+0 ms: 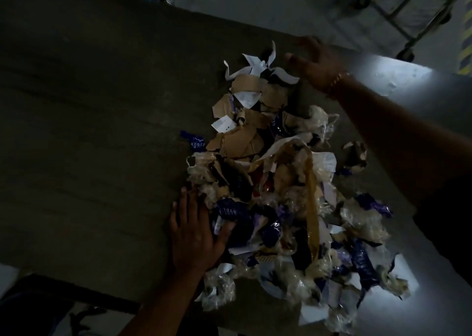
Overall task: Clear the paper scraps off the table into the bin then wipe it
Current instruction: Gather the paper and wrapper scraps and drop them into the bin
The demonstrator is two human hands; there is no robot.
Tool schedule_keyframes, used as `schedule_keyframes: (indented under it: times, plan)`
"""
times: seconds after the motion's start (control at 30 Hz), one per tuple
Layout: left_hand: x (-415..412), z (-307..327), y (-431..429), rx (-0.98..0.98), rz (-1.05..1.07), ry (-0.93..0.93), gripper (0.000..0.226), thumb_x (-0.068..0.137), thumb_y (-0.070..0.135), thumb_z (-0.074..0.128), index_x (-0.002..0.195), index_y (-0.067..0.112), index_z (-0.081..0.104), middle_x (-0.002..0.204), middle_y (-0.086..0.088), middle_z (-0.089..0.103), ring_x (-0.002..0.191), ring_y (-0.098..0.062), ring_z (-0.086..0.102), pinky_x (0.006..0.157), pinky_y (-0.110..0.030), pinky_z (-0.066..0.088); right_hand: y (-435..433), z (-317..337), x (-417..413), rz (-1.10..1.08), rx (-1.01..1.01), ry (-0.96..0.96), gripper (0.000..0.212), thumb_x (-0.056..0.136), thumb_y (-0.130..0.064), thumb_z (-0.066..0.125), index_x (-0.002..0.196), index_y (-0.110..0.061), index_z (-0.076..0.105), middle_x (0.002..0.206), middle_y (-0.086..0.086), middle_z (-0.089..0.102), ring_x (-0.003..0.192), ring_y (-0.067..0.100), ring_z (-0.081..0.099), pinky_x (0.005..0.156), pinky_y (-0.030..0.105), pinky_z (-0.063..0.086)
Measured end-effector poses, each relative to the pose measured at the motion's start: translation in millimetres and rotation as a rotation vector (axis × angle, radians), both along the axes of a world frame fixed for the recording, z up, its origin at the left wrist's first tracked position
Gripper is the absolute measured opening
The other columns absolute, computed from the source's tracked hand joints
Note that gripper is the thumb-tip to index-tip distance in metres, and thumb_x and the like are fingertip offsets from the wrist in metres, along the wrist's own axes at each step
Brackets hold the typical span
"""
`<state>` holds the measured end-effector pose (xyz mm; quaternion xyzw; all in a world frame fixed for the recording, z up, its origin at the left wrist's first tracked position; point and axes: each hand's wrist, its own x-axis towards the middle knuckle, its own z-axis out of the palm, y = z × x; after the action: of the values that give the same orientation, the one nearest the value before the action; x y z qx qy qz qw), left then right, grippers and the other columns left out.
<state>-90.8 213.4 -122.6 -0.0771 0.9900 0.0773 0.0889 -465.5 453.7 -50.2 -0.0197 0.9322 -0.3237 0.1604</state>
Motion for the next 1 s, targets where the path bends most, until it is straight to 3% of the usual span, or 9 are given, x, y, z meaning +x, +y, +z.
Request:
schedule_keyframes:
  times: [0.07, 0.17, 0.27, 0.37, 0.47, 0.57, 0.73, 0.9, 1.0]
  plan:
    - [1, -2, -1, 0.005, -0.004, 0.02, 0.094, 0.097, 0.076, 0.026, 0.152, 0.001, 0.043, 0.164, -0.021, 0.033, 0.156, -0.037, 0.024, 0.12, -0.06, 0.027, -29, 6, -18, 0.075, -0.03, -0.045, 0.108, 0.072, -0.092, 0.05, 0.155, -0.024, 0.038, 0.163, 0.005, 0.031, 0.144, 0.03, 0.039, 0.115, 0.052, 0.039]
    - [3, -4, -1, 0.022, -0.007, 0.059, 0.092, 0.099, 0.075, 0.024, 0.152, 0.002, 0.043, 0.165, -0.02, 0.03, 0.155, -0.038, 0.025, 0.118, -0.061, 0.03, -65, -2, -30, 0.332, 0.14, -0.055, 0.071, 0.099, -0.063, 0.047, 0.155, -0.022, 0.039, 0.164, 0.009, 0.029, 0.15, 0.032, 0.027, 0.121, 0.05, 0.028]
    - [1, -4, -3, 0.038, -0.019, 0.079, 0.093, 0.097, 0.077, 0.021, 0.155, 0.006, 0.036, 0.166, -0.018, 0.025, 0.155, -0.038, 0.025, 0.12, -0.059, 0.026, -83, -6, -23, 0.534, 0.302, -0.076, 0.073, 0.095, -0.07, 0.042, 0.156, -0.03, 0.036, 0.166, 0.008, 0.025, 0.153, 0.035, 0.019, 0.122, 0.055, 0.022]
    - [1, -3, -4, 0.055, -0.026, 0.059, 0.097, 0.095, 0.08, 0.02, 0.154, 0.005, 0.038, 0.166, -0.02, 0.028, 0.155, -0.039, 0.024, 0.121, -0.059, 0.025, -90, -10, 1, 0.698, 0.381, -0.021, 0.064, 0.099, -0.063, 0.041, 0.154, -0.03, 0.04, 0.167, 0.005, 0.026, 0.154, 0.03, 0.018, 0.124, 0.048, 0.015]
    - [1, 0, -3, 0.047, -0.027, 0.041, 0.097, 0.096, 0.08, 0.021, 0.152, 0.003, 0.04, 0.165, -0.02, 0.031, 0.155, -0.039, 0.026, 0.12, -0.06, 0.027, -91, -8, 30, 0.666, 0.399, -0.116, 0.08, 0.085, -0.077, 0.032, 0.152, -0.034, 0.041, 0.168, 0.004, 0.022, 0.153, 0.036, 0.017, 0.121, 0.058, 0.023]
    - [0, 2, -2, 0.019, -0.027, 0.005, 0.095, 0.097, 0.078, 0.017, 0.15, 0.003, 0.041, 0.164, -0.022, 0.033, 0.154, -0.039, 0.026, 0.119, -0.06, 0.028, -93, -7, 61, 0.681, 0.43, -0.2, 0.089, 0.083, -0.081, 0.025, 0.156, -0.03, 0.035, 0.17, 0.007, 0.014, 0.155, 0.036, 0.009, 0.124, 0.056, 0.018]
    - [1, 2, -1, 0.002, -0.031, -0.035, 0.088, 0.101, 0.07, 0.016, 0.156, 0.001, 0.027, 0.164, -0.025, 0.03, 0.156, -0.04, 0.021, 0.12, -0.061, 0.025, -95, -5, 107, 0.631, 0.424, -0.227, 0.071, 0.099, -0.066, 0.039, 0.16, -0.031, 0.025, 0.171, 0.001, 0.011, 0.156, 0.034, 0.007, 0.124, 0.055, 0.016]
    - [-1, 7, 1, 0.053, -0.005, -0.081, 0.091, 0.1, 0.071, 0.019, 0.158, 0.001, 0.021, 0.164, -0.028, 0.026, 0.155, -0.042, 0.02, 0.121, -0.061, 0.019, -99, 26, 132, 0.582, 0.46, -0.049, 0.074, 0.098, -0.07, 0.036, 0.16, -0.031, 0.026, 0.171, 0.002, 0.015, 0.158, 0.031, 0.006, 0.124, 0.06, 0.005]
    - [-6, 12, -1, 0.099, -0.004, -0.188, 0.097, 0.097, 0.075, 0.006, 0.161, 0.002, 0.012, 0.167, -0.028, 0.018, 0.155, -0.044, 0.016, 0.123, -0.062, 0.013, -99, 51, 174, 0.414, 0.281, 0.118, 0.067, 0.098, -0.061, 0.044, 0.154, -0.024, 0.037, 0.166, 0.005, 0.026, 0.155, 0.028, 0.018, 0.123, 0.058, 0.019]
